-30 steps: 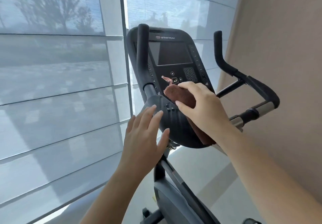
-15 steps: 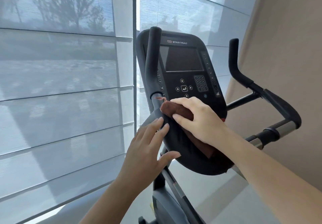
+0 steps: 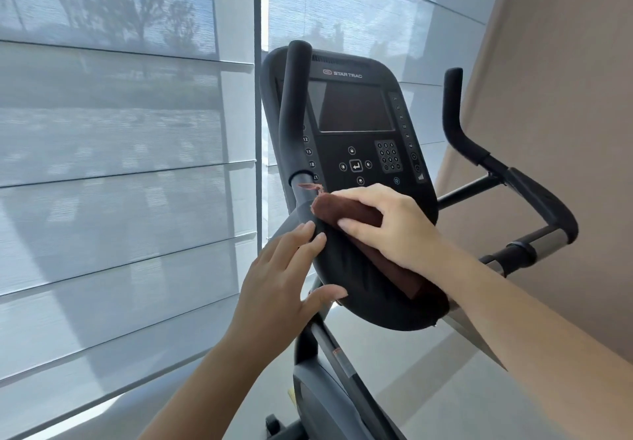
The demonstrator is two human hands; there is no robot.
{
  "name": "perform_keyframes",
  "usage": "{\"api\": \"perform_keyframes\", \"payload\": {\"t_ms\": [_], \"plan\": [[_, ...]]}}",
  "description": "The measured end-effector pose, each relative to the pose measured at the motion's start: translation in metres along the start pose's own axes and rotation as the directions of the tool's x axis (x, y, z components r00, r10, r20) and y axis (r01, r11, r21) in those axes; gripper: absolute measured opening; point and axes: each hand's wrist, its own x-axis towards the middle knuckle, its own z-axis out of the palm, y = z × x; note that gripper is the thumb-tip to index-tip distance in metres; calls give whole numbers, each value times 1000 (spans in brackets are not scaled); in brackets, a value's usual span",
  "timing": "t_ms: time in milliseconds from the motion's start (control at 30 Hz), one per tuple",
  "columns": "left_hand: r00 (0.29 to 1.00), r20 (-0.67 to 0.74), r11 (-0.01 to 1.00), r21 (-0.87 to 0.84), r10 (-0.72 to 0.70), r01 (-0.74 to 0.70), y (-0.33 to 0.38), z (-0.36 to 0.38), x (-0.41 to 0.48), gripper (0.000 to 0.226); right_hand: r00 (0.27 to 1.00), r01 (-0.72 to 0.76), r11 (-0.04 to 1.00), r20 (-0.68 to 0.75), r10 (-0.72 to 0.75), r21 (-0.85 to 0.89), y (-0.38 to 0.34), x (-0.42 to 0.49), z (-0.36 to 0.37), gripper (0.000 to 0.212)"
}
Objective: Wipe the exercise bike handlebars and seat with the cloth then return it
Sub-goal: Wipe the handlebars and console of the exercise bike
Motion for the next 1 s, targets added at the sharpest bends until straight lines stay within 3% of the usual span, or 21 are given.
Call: {"api": "perform_keyframes", "payload": {"t_ms": [100,367,500,667,867,1000], "plan": [[1000,15,1000,24,-5,5,1,-2,0,68,1000,-19,1000,22,18,25,3,17,4,36],[1000,16,1000,7,-20,20,2,-1,-1,67,996,10,997,88,-16,74,24,-39,-20,43],[999,23,1000,8,-26,25,3,-1,0,67,999,-11,996,33,8,91,16,-4,-8,36],[999,28,999,9,-38,38,5,-1,-1,67,994,-57,971,104,33,232,16,18,-4,32],[998,19,998,2,-57,57,5,1,-2,66,987,59,998,152,-60,13,29,-32,-21,43],[999,21,999,18,-49,49,5,1,-1,66,987,43,998,154,-50,47,20,-6,-14,46]]}}
